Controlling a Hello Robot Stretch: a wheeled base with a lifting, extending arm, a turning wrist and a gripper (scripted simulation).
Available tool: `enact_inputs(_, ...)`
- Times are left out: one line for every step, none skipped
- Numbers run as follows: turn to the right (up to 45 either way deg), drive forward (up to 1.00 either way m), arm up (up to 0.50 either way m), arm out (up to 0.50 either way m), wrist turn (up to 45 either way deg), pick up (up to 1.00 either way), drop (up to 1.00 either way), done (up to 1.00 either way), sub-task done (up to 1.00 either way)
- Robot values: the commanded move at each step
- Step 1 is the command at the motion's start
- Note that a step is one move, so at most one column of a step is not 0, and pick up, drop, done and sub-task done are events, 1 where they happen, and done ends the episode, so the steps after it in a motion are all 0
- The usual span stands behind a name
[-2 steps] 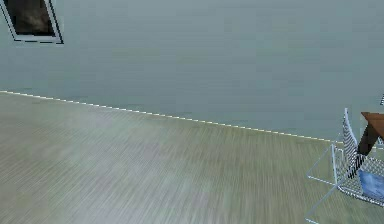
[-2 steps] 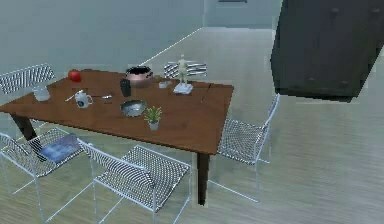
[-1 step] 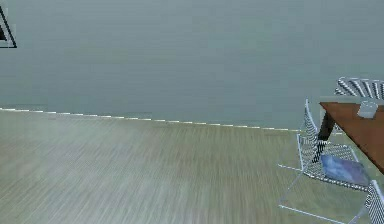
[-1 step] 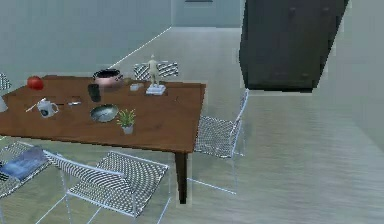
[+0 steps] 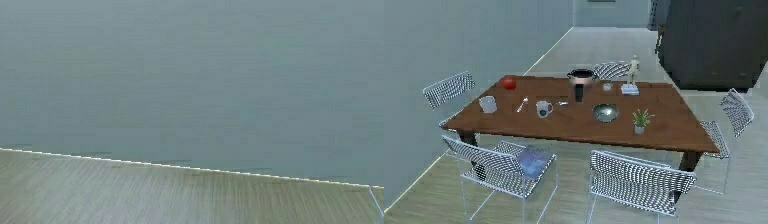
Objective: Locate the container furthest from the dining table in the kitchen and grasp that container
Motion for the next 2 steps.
enact_inputs(21.0, 0.0, 0.0, 0.0, 0.0, 0.0, 0.0, 0.0, 0.0)
enact_inputs(0.0, 0.3, 0.0, 0.0, 0.0, 0.0, 0.0, 0.0, 0.0)
